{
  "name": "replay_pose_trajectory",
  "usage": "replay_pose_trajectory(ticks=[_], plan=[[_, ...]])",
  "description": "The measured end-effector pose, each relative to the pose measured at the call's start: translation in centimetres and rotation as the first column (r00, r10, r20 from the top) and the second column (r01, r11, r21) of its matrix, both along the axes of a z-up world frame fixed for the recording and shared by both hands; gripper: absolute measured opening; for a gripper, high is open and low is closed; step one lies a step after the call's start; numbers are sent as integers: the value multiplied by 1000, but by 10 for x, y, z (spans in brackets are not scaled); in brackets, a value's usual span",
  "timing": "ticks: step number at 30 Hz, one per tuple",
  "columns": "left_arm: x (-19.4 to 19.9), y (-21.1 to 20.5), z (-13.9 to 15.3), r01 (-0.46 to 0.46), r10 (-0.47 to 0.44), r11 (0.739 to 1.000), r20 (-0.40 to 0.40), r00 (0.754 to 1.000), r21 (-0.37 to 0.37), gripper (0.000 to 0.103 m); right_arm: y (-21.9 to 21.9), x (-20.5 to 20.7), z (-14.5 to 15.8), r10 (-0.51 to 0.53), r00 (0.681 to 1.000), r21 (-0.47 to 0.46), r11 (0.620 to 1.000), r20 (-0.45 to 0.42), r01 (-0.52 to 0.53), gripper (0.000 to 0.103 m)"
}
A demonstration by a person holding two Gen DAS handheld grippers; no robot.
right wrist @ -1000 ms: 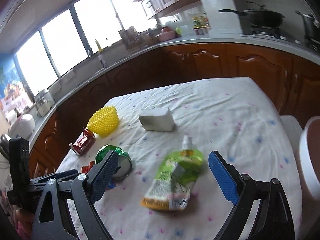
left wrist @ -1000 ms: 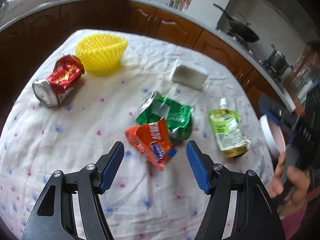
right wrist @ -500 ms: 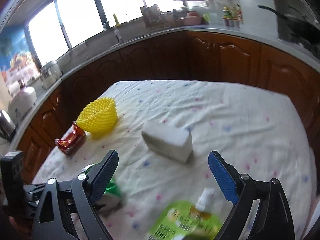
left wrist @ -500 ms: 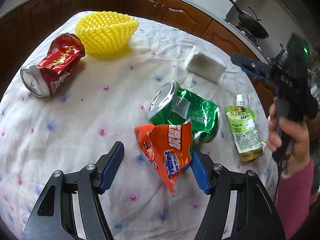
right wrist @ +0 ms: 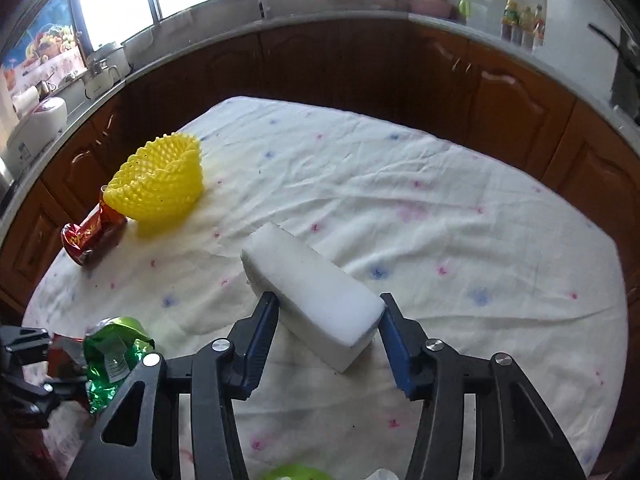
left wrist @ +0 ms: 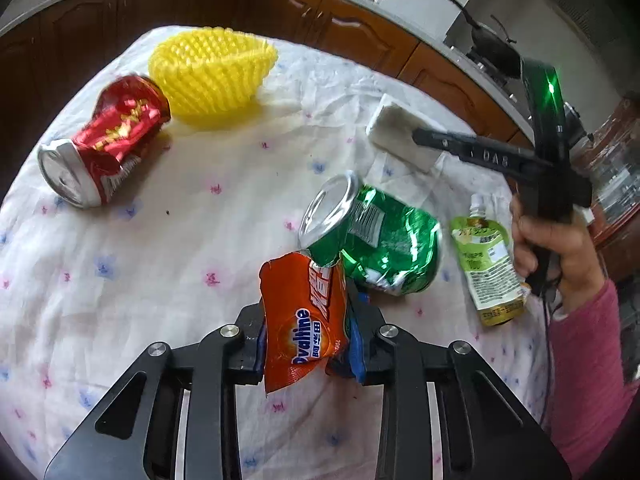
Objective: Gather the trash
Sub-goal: 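Grasp the orange Ovaltine wrapper with the left tool while the right tool grasps the white sponge, then carry the Ovaltine wrapper and sponge over the pink bucket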
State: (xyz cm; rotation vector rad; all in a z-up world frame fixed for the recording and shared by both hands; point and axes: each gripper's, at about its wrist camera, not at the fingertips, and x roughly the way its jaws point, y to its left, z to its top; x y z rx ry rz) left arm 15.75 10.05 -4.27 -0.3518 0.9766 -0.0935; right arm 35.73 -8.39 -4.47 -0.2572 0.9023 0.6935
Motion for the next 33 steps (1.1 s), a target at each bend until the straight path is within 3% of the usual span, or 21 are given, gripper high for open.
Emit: replay_pose_trajectory(ticks=[4, 8, 15, 25, 33], plan=[[-9, -1, 20, 7, -8, 1000, 63, 998, 11, 27, -17, -16, 11, -44, 999, 64, 997, 12, 43, 37], [-13, -6, 39, 22, -19, 999, 112, 993, -25, 27, -41, -39, 29, -107, 994, 138, 985, 29, 102, 37], [-13, -39, 62, 98, -87, 994, 184, 979, -56, 27, -95, -87, 57, -228, 973, 295, 932, 22, 212, 37], [-1, -108, 71, 223, -205, 973, 209, 956, -64, 27, -176, -148, 61, -435, 900, 347, 849, 30, 399, 37], [9, -163, 75, 317, -298, 947, 215, 930, -58, 27, -218, -188, 56, -526, 850, 355, 800, 28, 483, 37]])
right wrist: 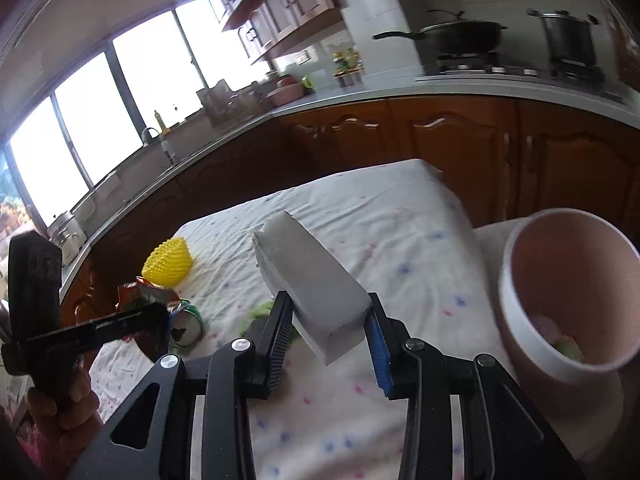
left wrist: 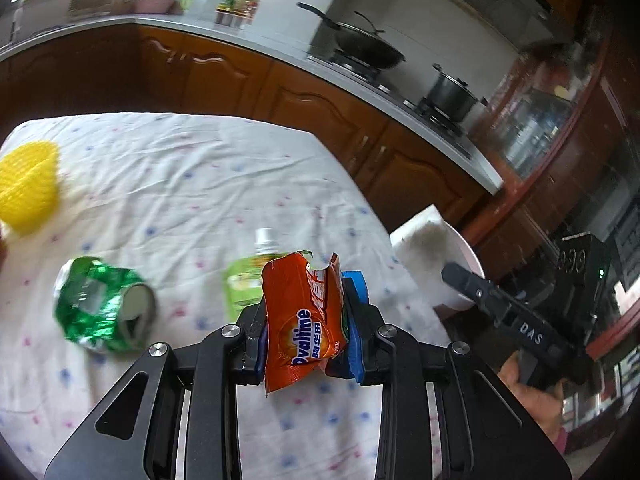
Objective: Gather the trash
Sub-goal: 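Carry the Ovaltine wrapper and sponge over the pink bucket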
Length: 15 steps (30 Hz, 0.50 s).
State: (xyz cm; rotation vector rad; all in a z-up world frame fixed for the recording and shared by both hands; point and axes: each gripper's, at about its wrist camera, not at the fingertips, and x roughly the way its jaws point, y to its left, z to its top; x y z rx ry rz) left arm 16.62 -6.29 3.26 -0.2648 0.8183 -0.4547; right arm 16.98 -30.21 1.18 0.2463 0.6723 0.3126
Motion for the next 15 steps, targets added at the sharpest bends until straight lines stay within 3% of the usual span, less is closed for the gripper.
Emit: replay_pose_trajectory(ticks=[15], plan=[[3, -72, 7, 119, -120, 992, 19, 993, 29, 27, -62, -37, -6, -145, 989, 51, 988, -3, 145, 38]])
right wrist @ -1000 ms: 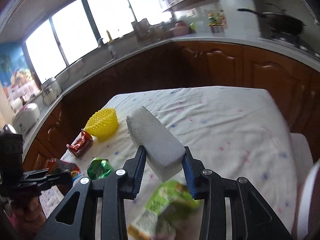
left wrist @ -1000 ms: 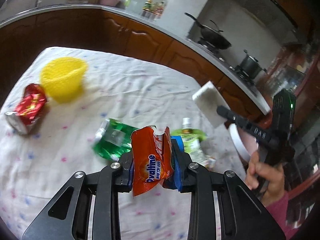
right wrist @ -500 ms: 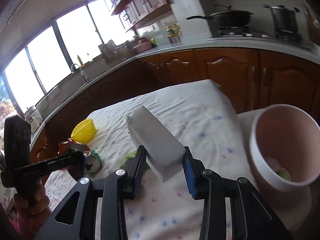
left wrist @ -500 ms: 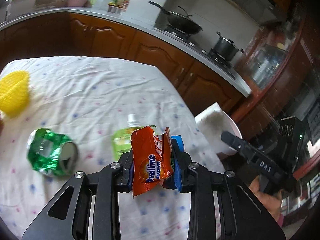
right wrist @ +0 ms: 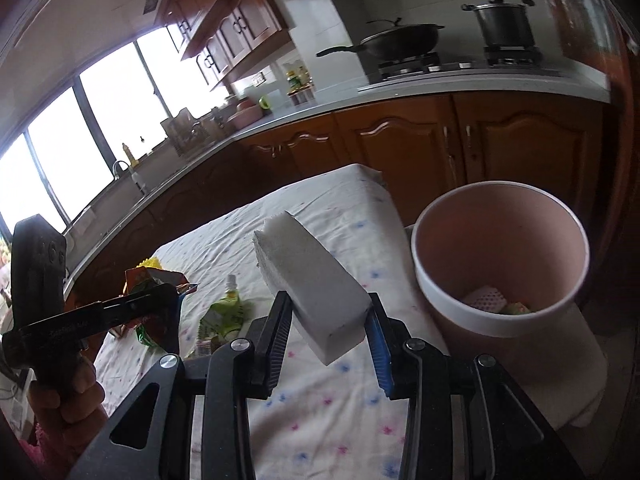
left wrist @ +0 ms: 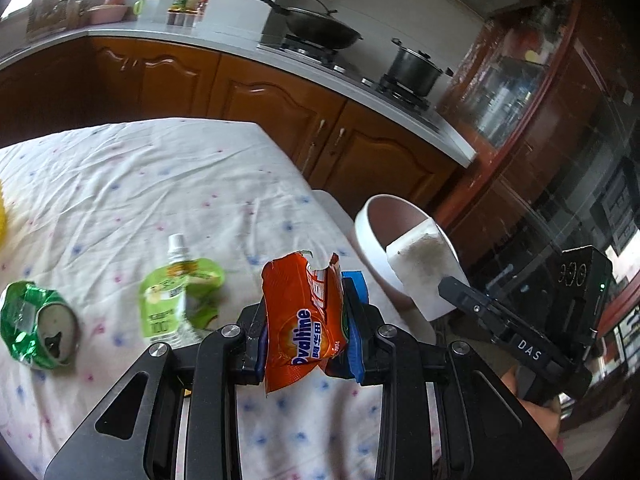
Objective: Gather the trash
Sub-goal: 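Carry the Ovaltine wrapper and sponge over the pink bucket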
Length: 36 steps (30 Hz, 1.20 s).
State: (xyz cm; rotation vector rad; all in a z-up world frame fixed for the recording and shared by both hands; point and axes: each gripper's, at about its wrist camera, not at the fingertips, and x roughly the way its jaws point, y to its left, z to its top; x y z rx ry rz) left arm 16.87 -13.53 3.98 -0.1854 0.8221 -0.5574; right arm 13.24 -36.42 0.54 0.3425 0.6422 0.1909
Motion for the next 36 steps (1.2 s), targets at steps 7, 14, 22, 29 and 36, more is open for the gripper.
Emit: replay_pose_trajectory(ticks=[7, 14, 22, 29, 36], plan=[[3, -22, 0, 36, -36, 999, -5, 999, 16, 27, -22, -8, 0, -51, 999, 15, 999, 5, 51, 38], [10, -47, -2, 72, -72, 997, -17, 997, 38, 27, -43, -14, -3, -101, 995, 26, 994, 2, 101, 38], [19, -83, -4, 119, -117, 991, -25, 993, 56, 27, -70, -16, -3, -177, 984, 17, 984, -12, 177, 38], [28, -120, -7, 167, -166, 983, -29, 986, 77, 27, -93, -12, -3, -233, 972, 10, 972, -24, 233, 38], [40, -148, -6, 209, -207, 973, -25, 978, 98, 28, -112, -2, -7, -267, 962, -4, 964, -49, 267, 38]])
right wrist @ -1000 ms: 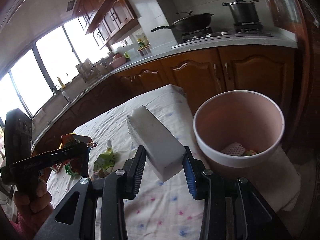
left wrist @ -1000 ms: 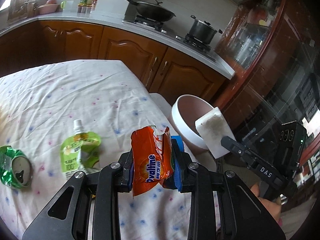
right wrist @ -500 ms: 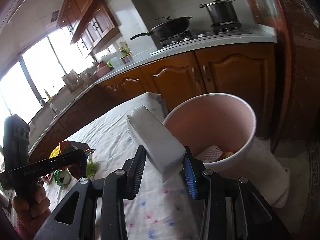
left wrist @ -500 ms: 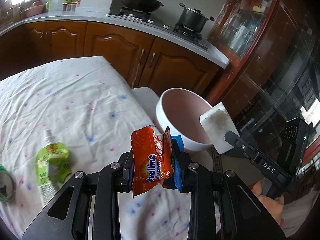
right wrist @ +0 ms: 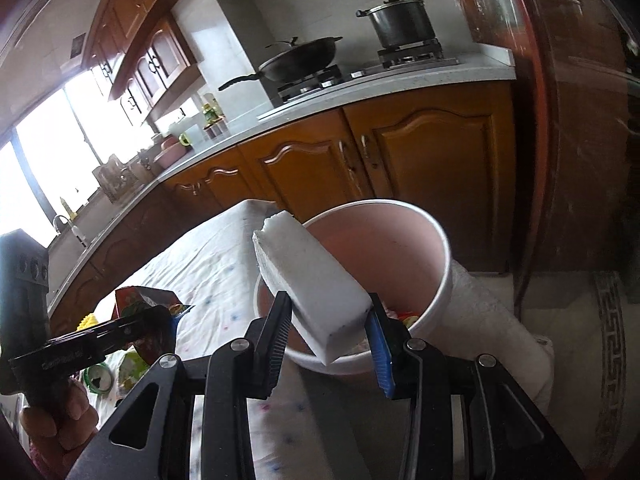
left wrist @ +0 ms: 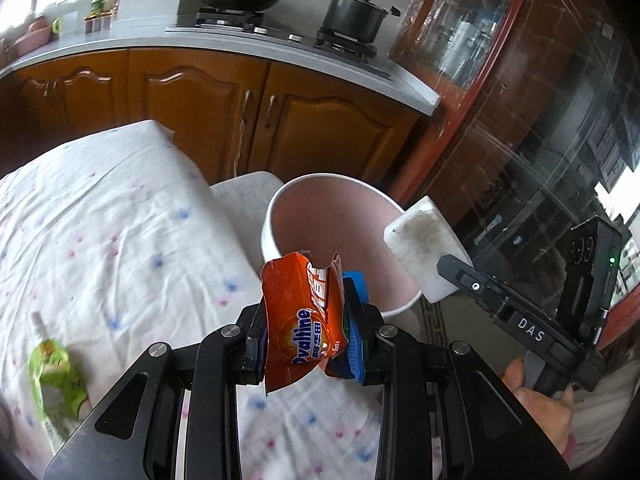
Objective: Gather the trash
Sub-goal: 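Carry the Ovaltine wrapper and sponge over the pink bucket, then open both tools to drop the wrapper and sponge into the bucket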
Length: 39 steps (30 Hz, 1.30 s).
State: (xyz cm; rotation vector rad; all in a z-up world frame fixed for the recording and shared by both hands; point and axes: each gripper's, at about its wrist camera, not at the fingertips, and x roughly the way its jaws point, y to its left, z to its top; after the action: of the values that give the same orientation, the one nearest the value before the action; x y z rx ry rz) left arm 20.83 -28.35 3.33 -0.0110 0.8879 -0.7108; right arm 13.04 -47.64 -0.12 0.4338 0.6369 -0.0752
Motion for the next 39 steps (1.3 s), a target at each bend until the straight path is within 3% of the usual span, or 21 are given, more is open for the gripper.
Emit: replay_pose_trajectory(ticks=[24, 28, 29, 31, 39], plan=[[58, -83, -31, 56, -47, 987, -62, 997, 151, 30, -40, 52, -16, -18, 992, -34, 999, -128, 14, 42], [62, -88, -34, 50, -40, 985, -68, 997, 163, 39, -45, 56, -19, -15, 990, -24, 1000, -142, 11, 43], [62, -89, -35, 48, -37, 984, -67, 997, 170, 47, -46, 56, -19, -13, 990, -23, 1000, -141, 10, 44], [61, -88, -36, 48, -37, 985, -66, 997, 167, 53, -47, 57, -19, -12, 990, -18, 1000, -140, 9, 46], [55, -79, -30, 26, -19, 989, -52, 998, 143, 56, -48, 48, -18, -19, 992, 6, 1000, -124, 20, 52]])
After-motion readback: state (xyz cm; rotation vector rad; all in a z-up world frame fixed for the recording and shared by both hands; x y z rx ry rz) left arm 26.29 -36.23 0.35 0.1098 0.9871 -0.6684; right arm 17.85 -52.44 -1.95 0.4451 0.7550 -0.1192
